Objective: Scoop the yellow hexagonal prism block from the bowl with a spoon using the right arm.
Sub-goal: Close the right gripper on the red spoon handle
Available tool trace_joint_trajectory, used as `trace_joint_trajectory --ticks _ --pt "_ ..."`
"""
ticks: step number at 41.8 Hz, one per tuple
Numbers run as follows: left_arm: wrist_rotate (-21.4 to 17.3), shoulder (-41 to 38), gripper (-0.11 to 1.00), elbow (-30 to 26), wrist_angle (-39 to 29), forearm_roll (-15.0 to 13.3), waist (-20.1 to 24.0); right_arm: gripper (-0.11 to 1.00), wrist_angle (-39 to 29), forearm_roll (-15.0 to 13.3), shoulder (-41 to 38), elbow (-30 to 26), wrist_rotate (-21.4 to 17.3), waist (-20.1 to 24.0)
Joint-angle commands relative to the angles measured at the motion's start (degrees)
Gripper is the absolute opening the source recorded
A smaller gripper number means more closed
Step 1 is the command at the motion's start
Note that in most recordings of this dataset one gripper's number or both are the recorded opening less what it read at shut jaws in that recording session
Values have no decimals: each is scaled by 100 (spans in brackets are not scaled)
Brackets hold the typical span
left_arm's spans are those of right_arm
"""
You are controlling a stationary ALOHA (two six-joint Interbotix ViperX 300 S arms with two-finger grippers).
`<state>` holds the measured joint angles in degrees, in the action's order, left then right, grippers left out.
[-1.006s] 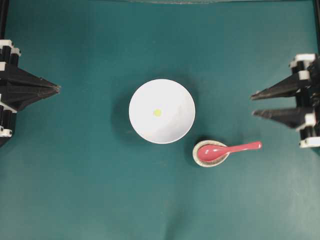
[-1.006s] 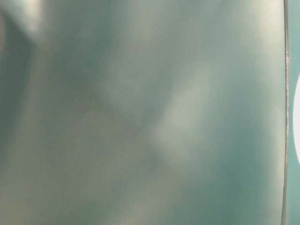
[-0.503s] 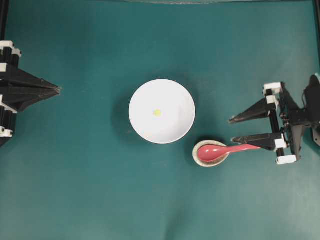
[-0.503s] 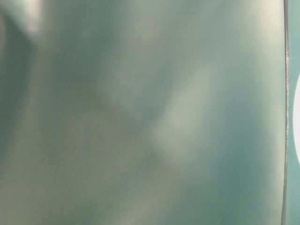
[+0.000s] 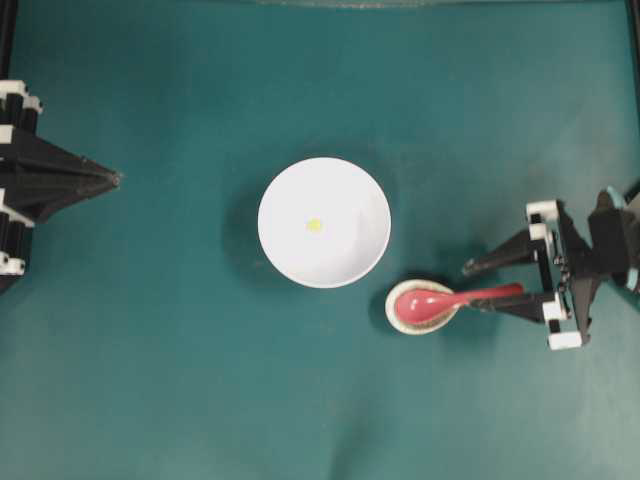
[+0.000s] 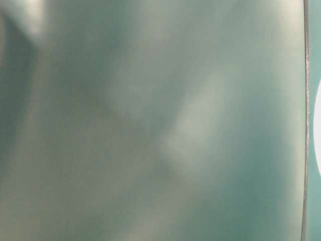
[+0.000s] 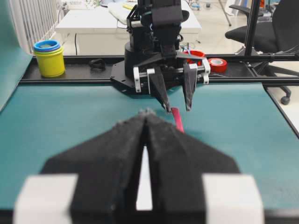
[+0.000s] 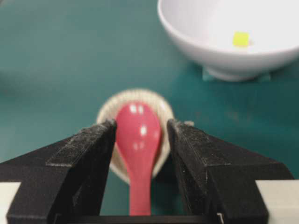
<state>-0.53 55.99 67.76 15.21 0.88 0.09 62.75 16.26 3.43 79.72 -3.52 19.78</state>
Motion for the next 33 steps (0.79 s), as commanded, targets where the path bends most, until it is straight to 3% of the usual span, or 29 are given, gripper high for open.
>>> trace_joint_trajectory --ticks 1,13,33 --pt "-18 -35 0 -132 35 18 9 54 202 26 -237 -18 -123 35" --pt "-97 -35 0 -132 35 18 0 54 413 26 -826 -26 -334 176" --pt "-97 -35 0 -132 35 18 9 54 369 18 -984 -35 -334 237"
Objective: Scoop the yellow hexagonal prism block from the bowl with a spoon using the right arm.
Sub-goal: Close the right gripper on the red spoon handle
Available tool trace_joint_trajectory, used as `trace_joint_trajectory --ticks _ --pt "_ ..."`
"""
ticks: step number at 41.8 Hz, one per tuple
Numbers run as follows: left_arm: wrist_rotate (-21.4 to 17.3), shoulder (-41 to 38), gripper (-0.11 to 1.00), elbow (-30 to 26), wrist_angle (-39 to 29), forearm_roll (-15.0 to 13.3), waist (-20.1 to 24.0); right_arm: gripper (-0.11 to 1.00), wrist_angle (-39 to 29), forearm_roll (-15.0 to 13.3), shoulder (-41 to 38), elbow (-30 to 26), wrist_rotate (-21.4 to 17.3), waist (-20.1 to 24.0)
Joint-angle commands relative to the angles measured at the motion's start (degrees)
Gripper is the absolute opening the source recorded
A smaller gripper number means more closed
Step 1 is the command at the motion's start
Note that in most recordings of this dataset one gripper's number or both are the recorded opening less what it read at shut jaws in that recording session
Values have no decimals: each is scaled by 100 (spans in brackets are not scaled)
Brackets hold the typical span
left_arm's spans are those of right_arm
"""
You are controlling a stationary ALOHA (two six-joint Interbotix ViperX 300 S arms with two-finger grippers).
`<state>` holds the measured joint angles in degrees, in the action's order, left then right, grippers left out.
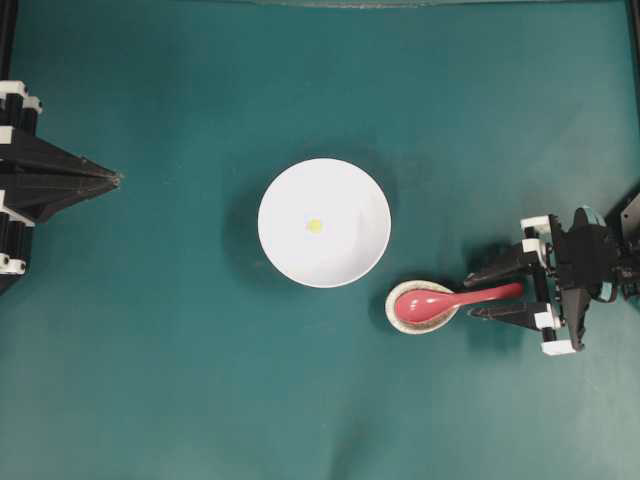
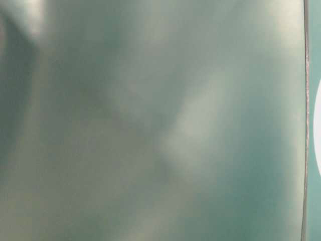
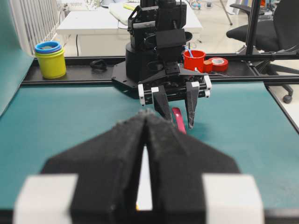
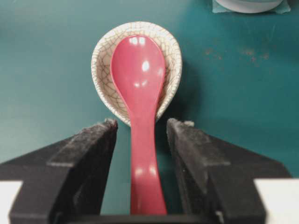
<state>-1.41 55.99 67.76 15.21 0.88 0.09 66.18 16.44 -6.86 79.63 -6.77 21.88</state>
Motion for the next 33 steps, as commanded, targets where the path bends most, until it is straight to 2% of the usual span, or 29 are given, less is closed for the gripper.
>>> trace_joint_trajectory --ticks 1,17,23,30,33 --pt "-9 -35 0 -132 26 18 0 54 26 0 44 -26 -9 35" --pt "-9 -44 0 -132 35 18 0 52 -9 0 35 -44 -9 44" --pt "-9 -35 0 -132 26 18 0 43 -97 9 35 -53 -9 35" --pt "-9 -35 0 -132 35 18 9 25 -132 9 35 -79 -9 35" --pt "-9 -35 0 -141 35 18 0 24 -132 9 35 -97 -9 35"
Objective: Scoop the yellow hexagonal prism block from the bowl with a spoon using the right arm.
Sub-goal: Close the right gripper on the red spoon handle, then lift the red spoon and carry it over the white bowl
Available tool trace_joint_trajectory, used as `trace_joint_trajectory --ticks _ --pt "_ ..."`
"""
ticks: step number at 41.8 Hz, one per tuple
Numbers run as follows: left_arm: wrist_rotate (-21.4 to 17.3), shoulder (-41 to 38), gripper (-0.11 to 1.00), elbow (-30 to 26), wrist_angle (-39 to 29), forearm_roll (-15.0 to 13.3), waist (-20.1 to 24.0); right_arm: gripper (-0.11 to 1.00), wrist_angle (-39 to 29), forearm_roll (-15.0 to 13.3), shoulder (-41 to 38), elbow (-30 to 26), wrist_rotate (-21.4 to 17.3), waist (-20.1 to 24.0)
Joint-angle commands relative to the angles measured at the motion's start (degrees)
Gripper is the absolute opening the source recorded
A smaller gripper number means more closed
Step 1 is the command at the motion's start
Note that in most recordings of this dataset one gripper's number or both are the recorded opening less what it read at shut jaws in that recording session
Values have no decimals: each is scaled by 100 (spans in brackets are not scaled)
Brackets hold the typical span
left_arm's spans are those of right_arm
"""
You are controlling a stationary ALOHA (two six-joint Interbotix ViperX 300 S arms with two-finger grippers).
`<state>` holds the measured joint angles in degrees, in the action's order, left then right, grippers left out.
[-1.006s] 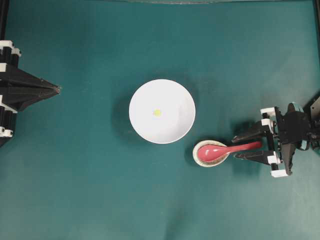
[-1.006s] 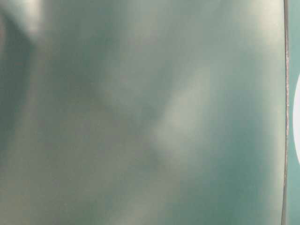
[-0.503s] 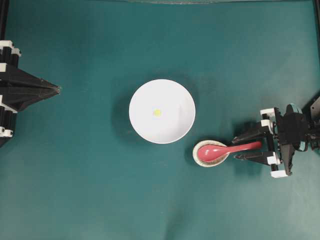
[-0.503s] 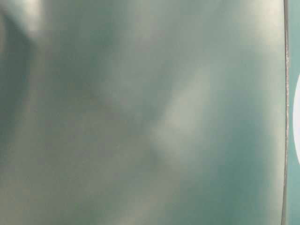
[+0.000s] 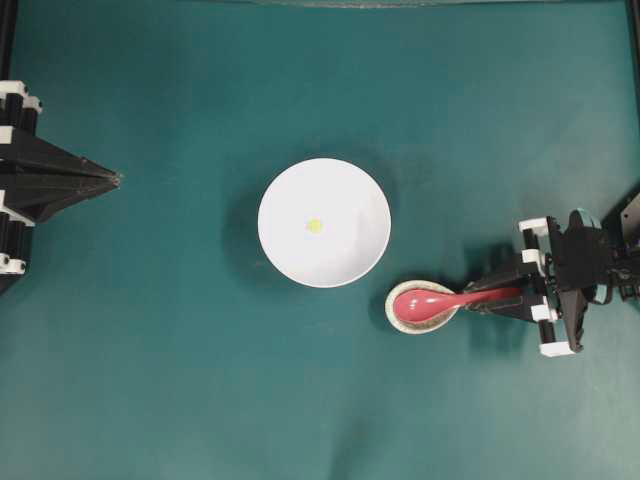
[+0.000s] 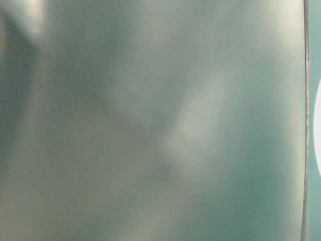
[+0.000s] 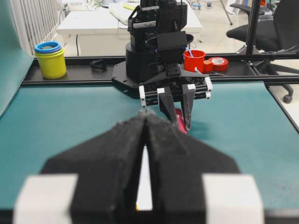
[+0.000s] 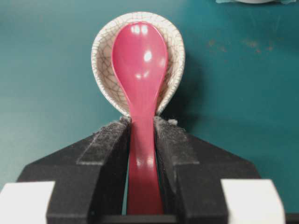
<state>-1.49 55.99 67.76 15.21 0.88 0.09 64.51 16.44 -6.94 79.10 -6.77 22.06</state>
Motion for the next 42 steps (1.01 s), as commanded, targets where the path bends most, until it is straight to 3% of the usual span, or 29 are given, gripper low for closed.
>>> trace_joint_trajectory --ticks 1,14,23,31,42 --pt "0 -35 0 -132 26 18 0 24 35 9 53 -53 -9 18" --pt "-9 -26 0 -141 26 18 0 24 -62 9 404 -141 9 18" --pt "-9 -26 0 -149 35 18 0 24 -782 18 1099 -211 35 0" --pt "-9 -26 0 -149 35 18 9 24 -2048 18 1925 -448 176 -246" --pt "-9 -26 0 -149 44 18 9 24 -4219 -9 2892 -1125 703 -1020"
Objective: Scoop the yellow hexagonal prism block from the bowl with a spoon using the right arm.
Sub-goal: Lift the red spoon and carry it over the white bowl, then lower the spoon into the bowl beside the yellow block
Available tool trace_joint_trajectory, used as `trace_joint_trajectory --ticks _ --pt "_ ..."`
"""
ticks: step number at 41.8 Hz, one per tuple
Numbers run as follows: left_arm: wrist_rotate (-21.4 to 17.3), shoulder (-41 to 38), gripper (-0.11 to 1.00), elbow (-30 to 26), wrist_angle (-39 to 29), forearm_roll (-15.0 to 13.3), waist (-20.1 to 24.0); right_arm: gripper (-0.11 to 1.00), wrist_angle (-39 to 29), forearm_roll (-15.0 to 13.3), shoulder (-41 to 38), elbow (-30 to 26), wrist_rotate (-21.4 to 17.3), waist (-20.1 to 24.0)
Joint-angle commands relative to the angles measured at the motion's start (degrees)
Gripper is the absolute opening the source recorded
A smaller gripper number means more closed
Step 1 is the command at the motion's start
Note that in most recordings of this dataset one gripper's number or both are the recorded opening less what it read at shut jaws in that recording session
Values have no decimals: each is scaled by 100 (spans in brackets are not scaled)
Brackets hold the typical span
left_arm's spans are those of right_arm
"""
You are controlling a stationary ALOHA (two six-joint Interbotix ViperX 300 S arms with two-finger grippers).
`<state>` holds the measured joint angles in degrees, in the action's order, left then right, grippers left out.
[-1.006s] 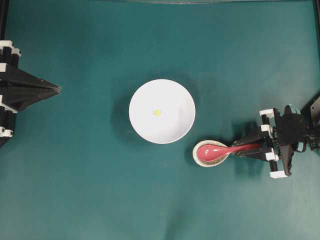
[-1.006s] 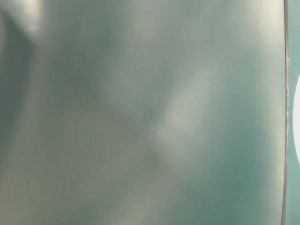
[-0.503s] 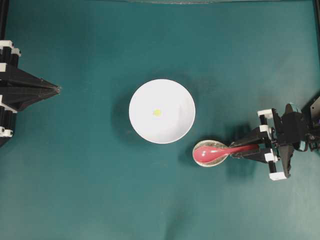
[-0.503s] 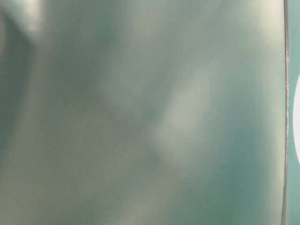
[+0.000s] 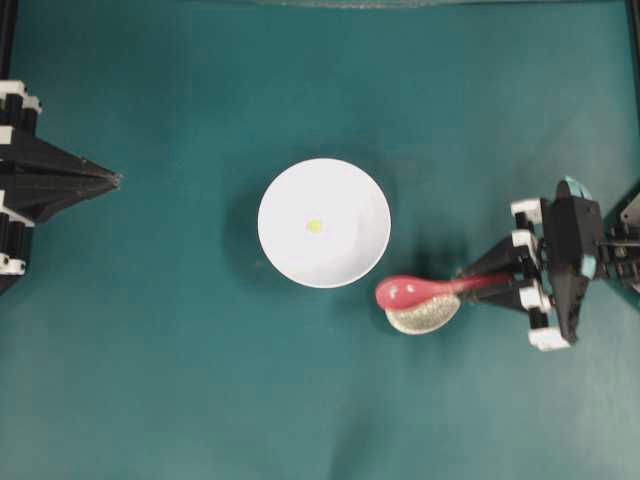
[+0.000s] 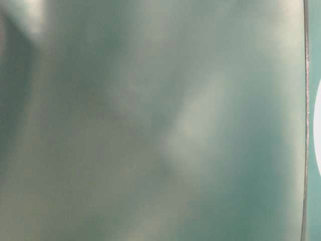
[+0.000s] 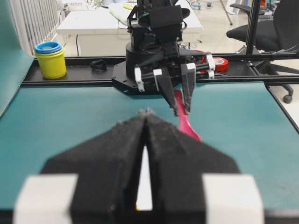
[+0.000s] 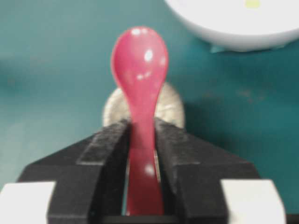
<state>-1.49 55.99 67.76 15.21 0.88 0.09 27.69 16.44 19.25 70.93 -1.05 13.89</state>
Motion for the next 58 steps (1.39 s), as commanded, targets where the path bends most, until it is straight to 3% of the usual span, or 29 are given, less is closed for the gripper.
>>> trace_joint_trajectory --ticks 1,9,19,30,39,46,58 --pt "-9 -26 0 -149 53 18 9 24 -686 -9 325 -378 185 -264" --pt "-9 -26 0 -149 70 18 0 24 -2294 -9 580 -1195 580 -896" --pt "-9 -26 0 -149 70 18 0 24 -3665 -141 448 -2180 782 -1503" --pt "-9 -35 0 -141 53 18 9 24 -4860 -316 -211 -3050 800 -2109" --pt "-9 -35 0 -141 35 18 9 24 -5801 -343 -949 -3779 800 -2197" --pt "-9 -35 0 -141 35 18 9 24 -6231 -360 -1310 -4122 791 -2197" --pt "-9 -35 0 -141 35 18 0 24 -6275 -360 -1556 -4122 721 -2197"
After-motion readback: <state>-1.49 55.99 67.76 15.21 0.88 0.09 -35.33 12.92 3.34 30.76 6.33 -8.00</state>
